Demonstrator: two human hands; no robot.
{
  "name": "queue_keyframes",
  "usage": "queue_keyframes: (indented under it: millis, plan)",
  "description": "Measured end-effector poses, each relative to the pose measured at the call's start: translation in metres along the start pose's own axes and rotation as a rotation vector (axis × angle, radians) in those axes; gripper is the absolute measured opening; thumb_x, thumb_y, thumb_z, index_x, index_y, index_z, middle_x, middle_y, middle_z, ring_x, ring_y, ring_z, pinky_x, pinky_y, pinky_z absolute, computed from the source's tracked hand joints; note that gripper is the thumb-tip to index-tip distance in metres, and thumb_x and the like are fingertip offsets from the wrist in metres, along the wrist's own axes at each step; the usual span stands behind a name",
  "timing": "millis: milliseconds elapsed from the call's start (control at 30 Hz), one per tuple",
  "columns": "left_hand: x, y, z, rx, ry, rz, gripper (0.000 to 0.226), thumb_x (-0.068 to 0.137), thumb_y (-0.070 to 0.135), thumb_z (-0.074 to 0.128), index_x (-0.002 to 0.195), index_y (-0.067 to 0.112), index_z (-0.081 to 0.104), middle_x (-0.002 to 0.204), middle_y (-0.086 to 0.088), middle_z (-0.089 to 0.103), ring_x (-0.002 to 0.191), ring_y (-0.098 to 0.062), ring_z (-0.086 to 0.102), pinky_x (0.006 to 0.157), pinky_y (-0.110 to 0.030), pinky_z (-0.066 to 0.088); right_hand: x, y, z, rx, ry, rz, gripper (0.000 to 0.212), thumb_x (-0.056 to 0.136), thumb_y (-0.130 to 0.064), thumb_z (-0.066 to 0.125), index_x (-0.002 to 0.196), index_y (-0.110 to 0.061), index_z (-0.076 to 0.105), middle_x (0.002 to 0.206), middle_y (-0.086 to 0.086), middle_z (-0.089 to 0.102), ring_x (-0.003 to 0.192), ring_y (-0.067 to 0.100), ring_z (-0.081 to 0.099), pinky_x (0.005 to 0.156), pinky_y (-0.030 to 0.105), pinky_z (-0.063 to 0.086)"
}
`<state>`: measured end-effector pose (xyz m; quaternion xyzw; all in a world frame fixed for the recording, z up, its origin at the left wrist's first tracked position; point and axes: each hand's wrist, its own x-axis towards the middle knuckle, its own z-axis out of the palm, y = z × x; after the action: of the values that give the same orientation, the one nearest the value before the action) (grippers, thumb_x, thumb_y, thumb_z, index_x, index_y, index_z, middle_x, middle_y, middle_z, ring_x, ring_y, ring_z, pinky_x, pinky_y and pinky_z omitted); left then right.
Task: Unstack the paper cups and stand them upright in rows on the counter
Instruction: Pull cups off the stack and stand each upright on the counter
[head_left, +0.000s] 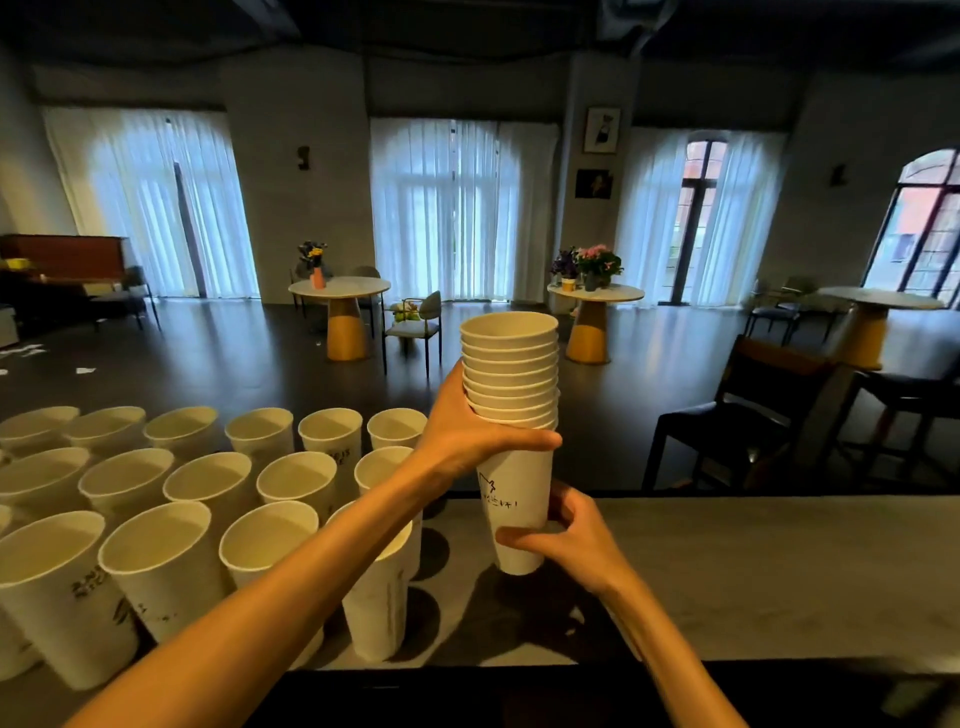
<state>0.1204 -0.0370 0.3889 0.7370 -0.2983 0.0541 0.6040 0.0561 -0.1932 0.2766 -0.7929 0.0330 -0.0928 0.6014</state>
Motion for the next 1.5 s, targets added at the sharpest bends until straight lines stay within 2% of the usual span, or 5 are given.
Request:
queue_keyframes:
  millis: [300,900,1133,1300,1500]
  plan:
    - [0.035,-0.015,-0.015,0.0,0.298,0.048,0.116,0.043,0.04,0.099,0.14,0.025,0.039,0.129,0.006,0.059,0.119,-0.011,0.059,0.1,-0.042,0.053,0.063,0.014,0.045,0.026,0.053,0.1,0.072,0.064,-0.025,0.091,0.123,-0.037,0.051,0.109,-0.015,0.063,0.101,0.006,0.064,0.065,0.016,0.051]
    - [0.068,-0.016,-0.094,-0.269,0.399,0.02,0.083,0.056,0.039,0.088,0.128,0.011,0.057,0.116,-0.007,0.07,0.104,-0.019,0.07,0.089,-0.046,0.059,0.149,0.071,0.071,-0.117,-0.034,0.061,0.09,0.059,-0.036,0.092,0.137,-0.031,0.047,0.131,-0.007,0.059,0.119,0.016,0.055,0.099,0.045,0.051]
    - [0.049,0.003,-0.073,-0.293,0.354,0.007,0.081,0.058,0.03,0.091,0.129,0.006,0.058,0.118,-0.01,0.07,0.106,-0.024,0.07,0.089,-0.047,0.059,0.126,0.064,0.043,-0.21,-0.151,0.065,0.074,0.065,-0.032,0.089,0.127,-0.024,0.05,0.115,-0.008,0.061,0.099,0.007,0.058,0.084,0.028,0.051]
    - [0.032,0.008,-0.046,-0.315,0.244,-0.057,0.079,0.057,0.026,0.093,0.127,0.008,0.06,0.115,-0.009,0.072,0.104,-0.024,0.071,0.087,-0.049,0.059,0.079,0.031,0.003,0.062,0.107,-0.011,0.01,0.097,-0.024,0.058,0.095,-0.019,0.066,0.094,0.009,0.07,0.091,0.028,0.067,0.079,0.031,0.058]
    - [0.012,0.003,0.009,-0.178,0.064,-0.108,0.066,0.06,0.023,0.092,0.118,0.017,0.061,0.108,0.001,0.072,0.099,-0.009,0.07,0.088,-0.035,0.058,0.032,-0.017,-0.04,0.315,-0.384,0.01,0.062,0.067,-0.044,0.082,0.12,-0.018,0.062,0.113,0.001,0.072,0.112,0.022,0.065,0.087,0.038,0.058]
